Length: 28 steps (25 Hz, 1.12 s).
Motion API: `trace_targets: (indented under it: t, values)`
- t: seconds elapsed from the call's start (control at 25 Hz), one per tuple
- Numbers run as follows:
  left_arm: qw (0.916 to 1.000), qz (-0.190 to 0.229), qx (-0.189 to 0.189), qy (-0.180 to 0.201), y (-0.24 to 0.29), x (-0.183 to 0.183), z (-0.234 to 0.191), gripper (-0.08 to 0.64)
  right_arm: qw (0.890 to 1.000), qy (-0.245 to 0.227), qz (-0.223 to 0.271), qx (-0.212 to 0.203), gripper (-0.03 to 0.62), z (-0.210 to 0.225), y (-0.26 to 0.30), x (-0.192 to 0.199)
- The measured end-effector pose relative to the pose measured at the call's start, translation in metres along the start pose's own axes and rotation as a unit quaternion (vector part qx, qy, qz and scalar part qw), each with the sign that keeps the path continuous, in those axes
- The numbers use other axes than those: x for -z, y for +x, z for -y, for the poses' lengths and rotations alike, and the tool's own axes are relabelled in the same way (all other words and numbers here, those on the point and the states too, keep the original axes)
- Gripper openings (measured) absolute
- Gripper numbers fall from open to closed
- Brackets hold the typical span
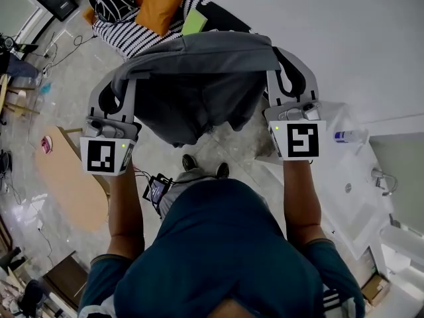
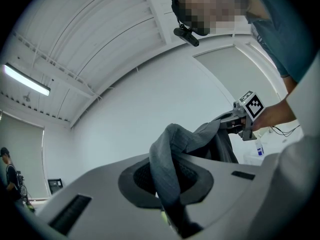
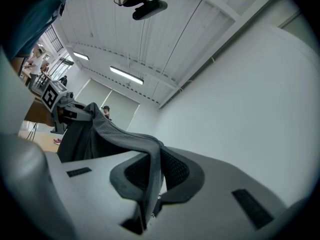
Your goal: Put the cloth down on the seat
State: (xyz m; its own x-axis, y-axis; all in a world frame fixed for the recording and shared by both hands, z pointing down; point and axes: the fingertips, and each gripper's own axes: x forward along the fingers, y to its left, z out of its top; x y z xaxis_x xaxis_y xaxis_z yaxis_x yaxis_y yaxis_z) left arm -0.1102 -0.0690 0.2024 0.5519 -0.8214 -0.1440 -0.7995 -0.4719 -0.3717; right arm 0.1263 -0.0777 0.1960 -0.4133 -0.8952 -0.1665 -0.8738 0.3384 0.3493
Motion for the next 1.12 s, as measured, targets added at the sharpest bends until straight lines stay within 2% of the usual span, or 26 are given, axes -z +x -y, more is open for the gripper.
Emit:
trace_targets:
  t: [0.12,0.36,0.52,0.8,1.12]
  values:
    - [0.9999,0.003,0.009,-0.006,0.002,0.003,-0.007,0.025,1.0,-0.007,-0.007,0.008,0.031,-0.003,0.005,-0.001]
    - [0.9995,0.011,0.028,-0.014,0.017,0.016,-0.066,0.025,0.999,-0.011,-0.014,0.026,0.031,-0.023,0.059,-0.015]
    - [0.9989,0.011,0.041,-0.02,0.021,0.026,-0.075,0.025,0.999,-0.039,-0.016,0.034,0.031,-0.025,0.068,-0.012]
    - [0.998,0.025,0.052,-0.024,0.028,0.035,-0.096,0.025,0.997,-0.047,-0.023,0.048,0.031,-0.032,0.086,-0.015]
    - [0.9981,0.011,0.052,-0.031,0.038,0.047,-0.11,0.025,0.997,-0.057,-0.028,0.049,0.031,-0.03,0.103,-0.012]
